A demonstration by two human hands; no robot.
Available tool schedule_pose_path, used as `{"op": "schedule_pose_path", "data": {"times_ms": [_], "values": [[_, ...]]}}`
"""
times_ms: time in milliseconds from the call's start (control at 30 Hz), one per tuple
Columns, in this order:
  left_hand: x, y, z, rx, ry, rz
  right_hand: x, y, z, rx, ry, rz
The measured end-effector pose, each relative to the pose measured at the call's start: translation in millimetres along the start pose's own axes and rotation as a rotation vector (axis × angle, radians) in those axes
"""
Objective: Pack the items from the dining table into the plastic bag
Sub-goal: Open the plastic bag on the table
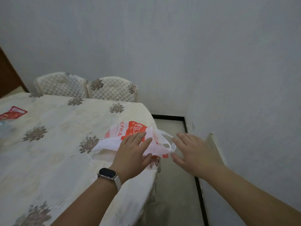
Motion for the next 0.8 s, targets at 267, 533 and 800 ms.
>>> {"op": "schedule_pose_path", "data": {"times_ms": [267,533,800], "values": [[-24,45,-55,0.097,-0.138,-0.019,-61,54,-56,0.098,-0.1,-0.155],[-62,90,-139,0.165,-0.344,-0.022,-171,105,-116,0.194,-0.243,-0.237],[-72,107,-159,0.136,-0.627,-0.082,-193,128,-169,0.268,-0.455,-0.319]]}}
Point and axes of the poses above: each hand's wrist, its own z-axis away from the middle knuckle, its own y-axis out of the palm, x = y × z, the point moved 1 cm from there along -z, towards the middle knuckle, and after that the axes turned 8 degrees about x, right-handed, at the moved point
